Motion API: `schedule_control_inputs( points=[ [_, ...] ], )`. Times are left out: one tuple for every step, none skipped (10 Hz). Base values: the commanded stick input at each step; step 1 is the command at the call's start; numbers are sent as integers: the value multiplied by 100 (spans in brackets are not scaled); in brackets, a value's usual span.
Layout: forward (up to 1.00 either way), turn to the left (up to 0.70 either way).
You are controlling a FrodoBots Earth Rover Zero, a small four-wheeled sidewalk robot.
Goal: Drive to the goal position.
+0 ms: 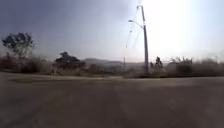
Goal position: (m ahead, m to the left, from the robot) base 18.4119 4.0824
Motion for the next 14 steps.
schedule_control_inputs(
  points=[
    [100, 0],
    [100, 0],
    [100, 0],
    [100, 0],
    [100, 0],
    [100, 0],
    [100, 0],
    [100, 0],
    [100, 0],
    [100, 0],
    [100, 0],
    [100, 0],
    [100, 0],
    [100, 0]
  ],
)
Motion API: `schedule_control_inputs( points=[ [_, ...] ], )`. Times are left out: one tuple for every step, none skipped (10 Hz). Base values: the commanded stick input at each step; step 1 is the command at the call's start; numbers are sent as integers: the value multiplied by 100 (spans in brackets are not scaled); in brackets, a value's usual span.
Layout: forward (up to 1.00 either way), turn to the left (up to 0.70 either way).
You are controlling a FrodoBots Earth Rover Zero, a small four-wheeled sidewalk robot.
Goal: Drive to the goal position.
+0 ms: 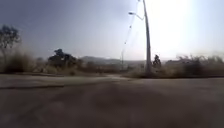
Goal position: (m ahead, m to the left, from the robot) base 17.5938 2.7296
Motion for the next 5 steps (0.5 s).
schedule_control_inputs(
  points=[
    [100, 0],
    [100, 0],
    [100, 0],
    [100, 0],
    [100, 0]
  ],
)
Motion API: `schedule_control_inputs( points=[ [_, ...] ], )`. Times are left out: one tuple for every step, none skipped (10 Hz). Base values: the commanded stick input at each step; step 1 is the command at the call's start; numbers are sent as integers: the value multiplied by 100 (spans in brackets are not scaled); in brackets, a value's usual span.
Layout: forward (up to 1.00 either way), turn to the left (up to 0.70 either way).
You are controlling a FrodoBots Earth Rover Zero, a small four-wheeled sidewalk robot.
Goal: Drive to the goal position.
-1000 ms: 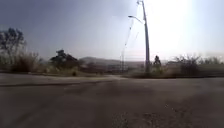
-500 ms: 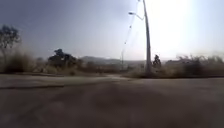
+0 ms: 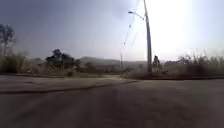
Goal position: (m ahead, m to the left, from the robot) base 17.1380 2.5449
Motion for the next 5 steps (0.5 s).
schedule_control_inputs(
  points=[
    [100, 0],
    [100, 0],
    [100, 0],
    [100, 0],
    [100, 0]
  ],
)
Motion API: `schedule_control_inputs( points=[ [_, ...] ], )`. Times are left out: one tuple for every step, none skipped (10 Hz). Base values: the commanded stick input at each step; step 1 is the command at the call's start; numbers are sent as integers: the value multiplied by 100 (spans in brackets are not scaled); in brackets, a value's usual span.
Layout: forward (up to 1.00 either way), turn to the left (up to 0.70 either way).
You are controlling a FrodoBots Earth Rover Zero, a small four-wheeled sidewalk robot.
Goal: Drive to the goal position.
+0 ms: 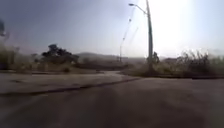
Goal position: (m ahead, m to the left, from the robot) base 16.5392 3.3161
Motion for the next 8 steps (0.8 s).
schedule_control_inputs(
  points=[
    [100, 0],
    [100, 0],
    [100, 0],
    [100, 0],
    [100, 0],
    [100, 0],
    [100, 0],
    [100, 0]
  ],
)
